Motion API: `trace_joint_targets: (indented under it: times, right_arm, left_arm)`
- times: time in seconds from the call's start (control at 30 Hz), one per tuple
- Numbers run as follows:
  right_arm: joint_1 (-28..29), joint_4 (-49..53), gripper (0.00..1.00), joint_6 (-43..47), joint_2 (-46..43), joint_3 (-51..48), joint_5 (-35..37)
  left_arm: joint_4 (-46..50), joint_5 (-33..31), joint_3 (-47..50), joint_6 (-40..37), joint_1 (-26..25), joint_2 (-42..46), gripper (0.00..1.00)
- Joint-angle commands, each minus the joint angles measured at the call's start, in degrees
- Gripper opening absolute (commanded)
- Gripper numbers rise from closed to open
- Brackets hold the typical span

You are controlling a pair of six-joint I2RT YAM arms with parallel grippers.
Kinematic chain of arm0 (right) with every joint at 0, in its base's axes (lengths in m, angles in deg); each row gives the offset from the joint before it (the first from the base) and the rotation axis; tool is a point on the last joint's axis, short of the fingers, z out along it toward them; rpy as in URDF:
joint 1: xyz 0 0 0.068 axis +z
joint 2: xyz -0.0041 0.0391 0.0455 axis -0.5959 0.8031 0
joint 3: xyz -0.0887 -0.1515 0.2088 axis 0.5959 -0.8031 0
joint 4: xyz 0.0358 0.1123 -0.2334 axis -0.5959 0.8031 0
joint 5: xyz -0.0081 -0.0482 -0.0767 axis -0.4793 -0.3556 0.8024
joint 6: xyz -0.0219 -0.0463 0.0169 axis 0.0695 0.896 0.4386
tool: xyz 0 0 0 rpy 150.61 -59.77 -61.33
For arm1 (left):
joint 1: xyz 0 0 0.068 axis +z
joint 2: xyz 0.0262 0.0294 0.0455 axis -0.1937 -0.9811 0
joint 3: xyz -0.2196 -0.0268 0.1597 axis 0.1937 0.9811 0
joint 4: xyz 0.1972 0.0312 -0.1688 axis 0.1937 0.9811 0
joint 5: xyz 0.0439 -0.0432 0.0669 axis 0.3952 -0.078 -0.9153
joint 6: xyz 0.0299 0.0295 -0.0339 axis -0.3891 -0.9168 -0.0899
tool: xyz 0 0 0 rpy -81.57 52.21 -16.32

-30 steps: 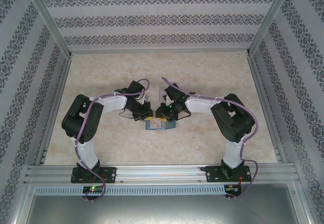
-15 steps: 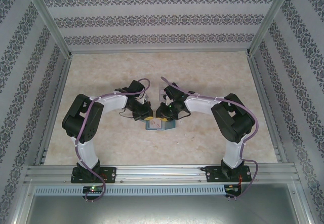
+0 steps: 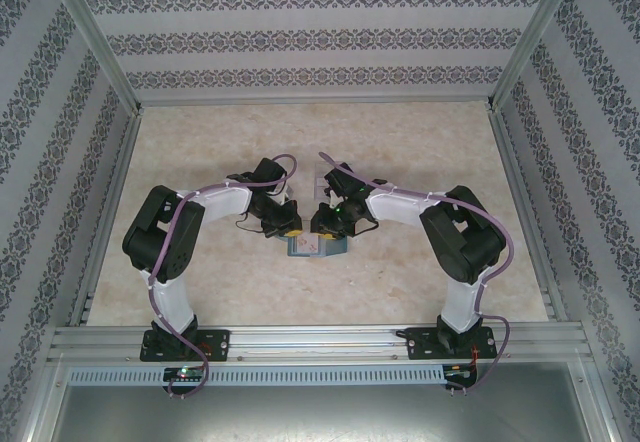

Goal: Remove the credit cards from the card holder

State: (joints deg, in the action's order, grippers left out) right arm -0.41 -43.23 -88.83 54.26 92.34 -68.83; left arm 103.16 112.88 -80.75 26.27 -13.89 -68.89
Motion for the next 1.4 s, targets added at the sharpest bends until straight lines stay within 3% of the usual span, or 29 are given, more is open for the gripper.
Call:
trace_joint_targets:
  times: [0.0, 0.6, 0.9, 1.37]
  right_arm:
    - [0.3, 0.0, 0.28, 0.4, -1.8, 0.6, -0.3]
    - [0.8, -2.6, 0.27, -0.4, 2.4, 0.5, -3.2]
    - [1.1, 3.6, 0.27, 2.1, 1.0, 2.2, 2.7]
    - [1.2, 5.0, 0.27, 2.6, -0.3, 2.9, 3.9]
  left_arm:
    - [3.1, -2.3, -0.9, -1.1, 0.0, -1.1, 0.06]
    - [2.6, -2.2, -0.7, -0.9, 0.1, -1.3, 0.06]
    - [2.9, -2.5, -0.6, -1.1, 0.1, -1.2, 0.05]
    - [3.5, -2.8, -1.2, -1.3, 0.1, -0.9, 0.07]
